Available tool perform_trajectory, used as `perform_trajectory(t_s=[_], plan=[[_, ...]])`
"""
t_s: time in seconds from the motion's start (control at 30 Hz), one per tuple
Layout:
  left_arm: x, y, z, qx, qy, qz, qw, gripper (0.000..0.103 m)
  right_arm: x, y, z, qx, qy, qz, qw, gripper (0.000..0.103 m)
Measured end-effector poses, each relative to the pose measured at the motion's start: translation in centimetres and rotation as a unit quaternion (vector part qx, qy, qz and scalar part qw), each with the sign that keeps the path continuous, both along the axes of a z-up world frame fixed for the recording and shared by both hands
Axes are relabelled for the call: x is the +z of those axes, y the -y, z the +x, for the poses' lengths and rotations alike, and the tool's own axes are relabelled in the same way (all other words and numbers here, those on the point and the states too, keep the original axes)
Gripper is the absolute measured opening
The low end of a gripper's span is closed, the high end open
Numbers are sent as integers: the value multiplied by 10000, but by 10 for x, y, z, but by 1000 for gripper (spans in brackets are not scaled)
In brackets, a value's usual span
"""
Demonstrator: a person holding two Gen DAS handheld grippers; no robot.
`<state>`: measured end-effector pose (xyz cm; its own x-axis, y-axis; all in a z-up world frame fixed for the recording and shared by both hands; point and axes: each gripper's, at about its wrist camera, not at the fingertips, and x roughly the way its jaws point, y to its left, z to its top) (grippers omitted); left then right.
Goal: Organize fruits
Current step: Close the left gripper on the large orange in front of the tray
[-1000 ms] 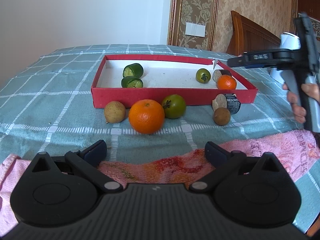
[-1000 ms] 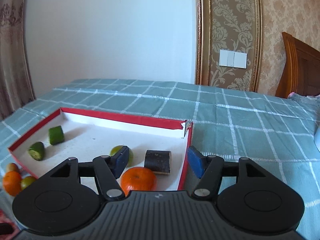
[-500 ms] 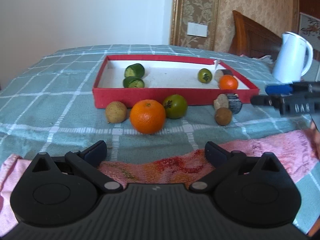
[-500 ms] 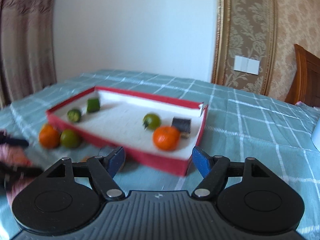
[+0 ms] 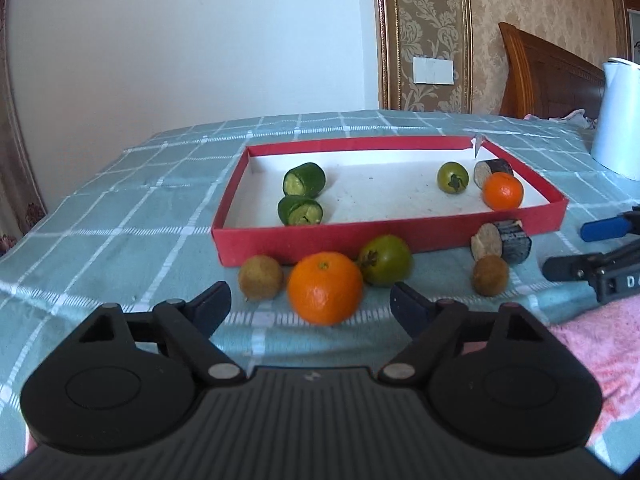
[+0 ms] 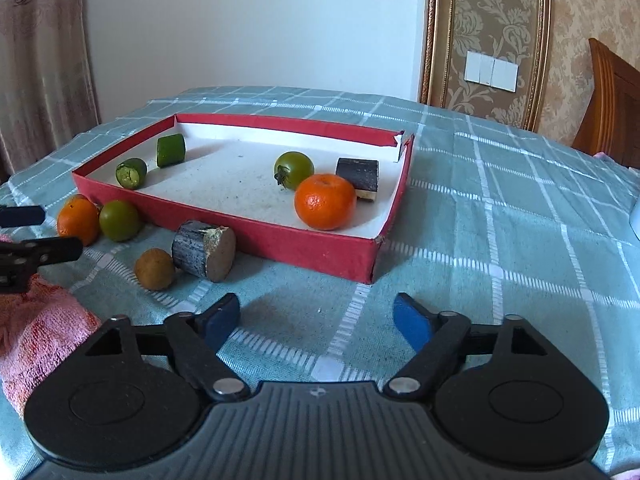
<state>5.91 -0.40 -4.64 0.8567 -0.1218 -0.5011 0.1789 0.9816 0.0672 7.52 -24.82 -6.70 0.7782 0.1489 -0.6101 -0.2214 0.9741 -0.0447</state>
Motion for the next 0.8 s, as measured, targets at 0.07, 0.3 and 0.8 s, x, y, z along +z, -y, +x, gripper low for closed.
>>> perform_trajectory(t_s=[0.07,0.3,0.8], plan=[[1,1,3,-56,19,-76,10000,78,0,0,0,-2,-18,12,10000,88],[2,9,7,-266,-6,125,9996,44,-1,1,2,-44,-83,38,9999,94],[19,11,0,-429,202,-48,9989,39,-1,0,2,-48,-84,27,9999,95]])
